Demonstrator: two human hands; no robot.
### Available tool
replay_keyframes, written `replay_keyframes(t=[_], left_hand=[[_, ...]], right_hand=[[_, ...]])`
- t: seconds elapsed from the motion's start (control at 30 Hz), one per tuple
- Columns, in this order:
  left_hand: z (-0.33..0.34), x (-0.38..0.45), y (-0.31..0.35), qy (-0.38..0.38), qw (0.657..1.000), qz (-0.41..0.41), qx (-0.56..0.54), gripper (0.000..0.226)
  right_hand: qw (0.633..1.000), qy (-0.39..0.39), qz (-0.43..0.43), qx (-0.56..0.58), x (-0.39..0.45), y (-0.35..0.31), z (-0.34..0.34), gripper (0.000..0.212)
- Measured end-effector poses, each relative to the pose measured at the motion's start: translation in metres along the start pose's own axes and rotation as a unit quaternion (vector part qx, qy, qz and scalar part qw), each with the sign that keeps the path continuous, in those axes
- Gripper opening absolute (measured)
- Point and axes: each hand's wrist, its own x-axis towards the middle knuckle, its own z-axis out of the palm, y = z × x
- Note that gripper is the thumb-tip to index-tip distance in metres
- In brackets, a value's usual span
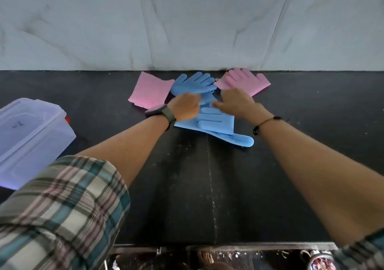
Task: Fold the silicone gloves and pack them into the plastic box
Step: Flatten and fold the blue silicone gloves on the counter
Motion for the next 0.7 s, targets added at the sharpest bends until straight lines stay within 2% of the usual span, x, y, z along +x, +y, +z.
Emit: replay_keyframes(t=[0.07,0.13,0.17,0.23,0.3,0.33,0.37,0.4,0.47,0.53,0.57,0.7], left_hand=[[0.005,-0.02,-0.006,-0.098,0.995,0.032,0.008,0.032],[0.017,-0.042,-0.019,-0.121,0.989,0.078,0.012,0.04],[0.022,-0.048,-0.025,-0.117,0.988,0.095,0.018,0.042],[0.03,-0.052,-0.034,-0.08,0.989,0.117,0.045,0.033],[0.036,-0.053,-0.036,-0.052,0.984,0.138,0.1,0.021],[0.038,-0.055,-0.034,-0.044,0.983,0.138,0.118,0.021],[0.041,-0.058,-0.032,-0.042,0.984,0.131,0.111,0.023],[0.043,-0.059,-0.03,-0.039,0.986,0.126,0.099,0.023],[0.045,-0.062,-0.028,-0.042,0.989,0.116,0.077,0.022],[0.045,-0.06,-0.026,-0.05,0.992,0.099,0.066,0.029],[0.044,-0.057,-0.025,-0.06,0.991,0.091,0.072,0.032],[0.041,-0.045,-0.016,-0.045,0.984,0.099,0.14,0.021]], right_hand=[[0.993,-0.121,0.002,-0.001,-0.015,0.001,0.014,0.054],[0.987,-0.155,0.038,-0.007,-0.036,0.004,0.039,0.074],[0.991,-0.126,0.046,-0.014,-0.043,0.005,0.048,0.072],[0.998,-0.027,0.056,0.001,-0.049,0.007,0.061,0.048],[0.994,0.056,0.075,0.064,-0.05,0.006,0.067,0.023],[0.984,0.085,0.101,0.118,-0.05,0.006,0.069,0.018],[0.963,0.114,0.153,0.189,-0.05,0.008,0.068,0.018],[0.926,0.14,0.219,0.274,-0.049,0.011,0.067,0.02],[0.811,0.162,0.342,0.447,-0.049,0.022,0.062,0.016],[0.692,0.155,0.409,0.574,-0.051,0.033,0.059,0.01],[0.659,0.151,0.422,0.603,-0.053,0.037,0.059,0.01],[0.63,0.148,0.424,0.634,-0.056,0.042,0.064,0.014]])
